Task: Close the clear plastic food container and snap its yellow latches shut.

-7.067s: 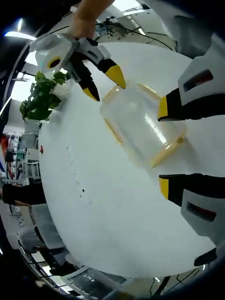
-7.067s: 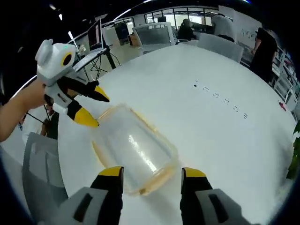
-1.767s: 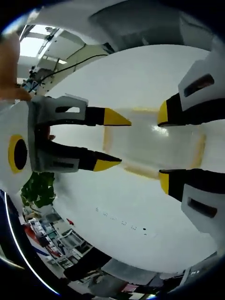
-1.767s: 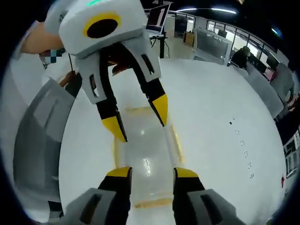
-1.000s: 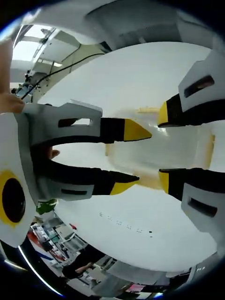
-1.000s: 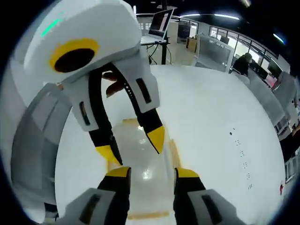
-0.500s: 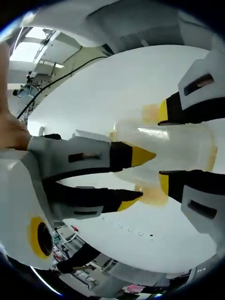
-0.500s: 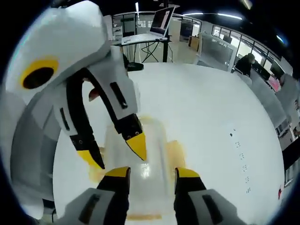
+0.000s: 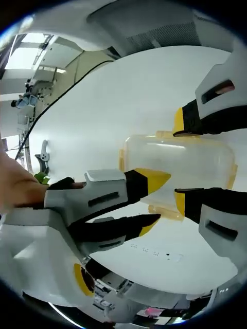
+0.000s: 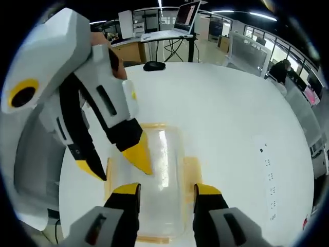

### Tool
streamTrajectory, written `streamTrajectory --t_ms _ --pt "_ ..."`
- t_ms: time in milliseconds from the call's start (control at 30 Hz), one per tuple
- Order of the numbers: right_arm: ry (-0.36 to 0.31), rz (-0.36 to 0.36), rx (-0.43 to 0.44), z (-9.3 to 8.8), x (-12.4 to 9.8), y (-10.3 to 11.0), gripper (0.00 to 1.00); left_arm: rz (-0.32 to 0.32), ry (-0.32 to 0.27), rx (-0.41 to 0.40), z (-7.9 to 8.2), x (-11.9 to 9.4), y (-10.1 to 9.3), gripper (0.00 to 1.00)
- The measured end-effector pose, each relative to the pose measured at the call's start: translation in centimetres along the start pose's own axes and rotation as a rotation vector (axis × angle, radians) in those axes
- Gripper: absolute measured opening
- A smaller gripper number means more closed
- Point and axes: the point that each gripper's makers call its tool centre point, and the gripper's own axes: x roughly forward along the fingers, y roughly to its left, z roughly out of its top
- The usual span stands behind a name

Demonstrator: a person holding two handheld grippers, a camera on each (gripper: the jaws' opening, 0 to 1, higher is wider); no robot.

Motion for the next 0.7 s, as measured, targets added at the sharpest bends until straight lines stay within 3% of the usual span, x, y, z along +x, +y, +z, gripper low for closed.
streamTrajectory --t_ms 67,233,700 --pt "-0.002 0.017 0.004 0.1 0.1 -0.1 0.39 0.004 0.025 0.017 -0.4 0.2 -0.3 0.48" --pt "0.002 0.051 0.009 0.0 0.3 0.1 0.38 0.013 0.061 0.066 -1.4 0.8 -1.0 0.45" --pt "0.043 0.137 0.003 0.0 0.7 0.1 0.39 0.082 0.033 0.074 -1.1 1.2 -0.5 0.42"
